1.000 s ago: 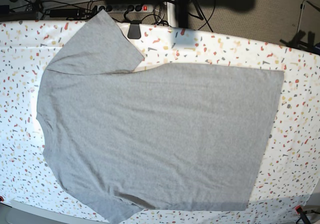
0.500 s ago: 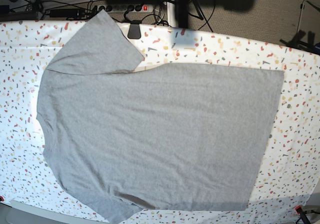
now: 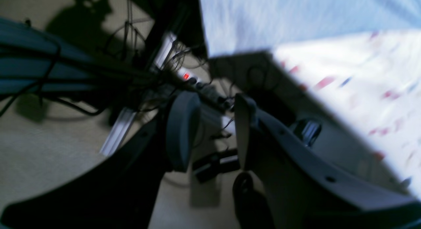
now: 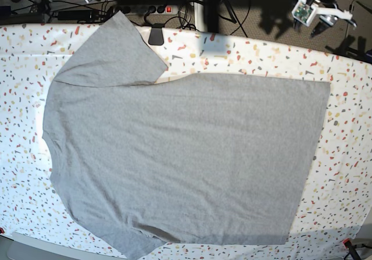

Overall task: Fold the T-shirt properly
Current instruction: 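Lower both grippers to the shirt's collar-side corners, then close both grippers on the collar-side corners of the shirt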

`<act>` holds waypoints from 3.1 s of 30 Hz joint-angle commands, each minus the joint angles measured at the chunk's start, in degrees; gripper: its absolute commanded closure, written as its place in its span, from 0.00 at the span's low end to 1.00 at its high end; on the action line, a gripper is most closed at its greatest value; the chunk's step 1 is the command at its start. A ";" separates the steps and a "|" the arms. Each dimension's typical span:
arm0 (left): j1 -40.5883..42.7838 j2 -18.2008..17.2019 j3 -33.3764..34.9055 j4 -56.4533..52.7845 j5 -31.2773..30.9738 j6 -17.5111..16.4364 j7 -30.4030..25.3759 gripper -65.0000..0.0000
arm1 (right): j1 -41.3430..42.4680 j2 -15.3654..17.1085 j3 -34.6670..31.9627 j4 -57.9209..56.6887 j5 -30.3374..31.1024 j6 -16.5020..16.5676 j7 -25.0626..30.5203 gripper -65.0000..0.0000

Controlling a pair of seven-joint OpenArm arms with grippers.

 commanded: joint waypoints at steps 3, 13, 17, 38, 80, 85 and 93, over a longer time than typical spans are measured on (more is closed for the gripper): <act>-1.49 -4.35 -0.28 1.60 -0.11 -0.33 -1.09 0.67 | -0.46 2.14 2.36 3.54 -0.48 -0.46 1.01 0.65; -14.91 -11.67 -0.28 -3.65 4.94 -8.55 -3.56 0.66 | 1.40 8.28 8.90 6.54 -3.17 -0.44 0.87 0.65; -21.77 -14.56 -0.28 -11.19 4.94 -12.66 -4.57 0.66 | 1.40 7.67 9.27 6.54 -5.79 -0.44 0.52 0.65; -34.10 -18.80 1.27 -30.53 6.03 -17.45 -11.19 0.63 | 5.40 5.79 9.27 6.54 -9.75 -0.92 0.61 0.65; -39.36 -18.62 10.23 -42.84 12.83 -15.87 -14.64 1.00 | 10.21 4.48 9.20 -0.02 -25.90 6.47 1.27 0.45; -39.36 -18.62 10.23 -42.84 12.83 -15.87 -14.64 1.00 | 14.05 6.82 6.69 -6.14 -32.06 6.51 2.05 0.45; -39.36 -18.62 10.23 -42.84 10.51 -15.87 -14.67 1.00 | 21.55 7.41 -1.77 -15.61 -37.64 8.63 2.16 0.45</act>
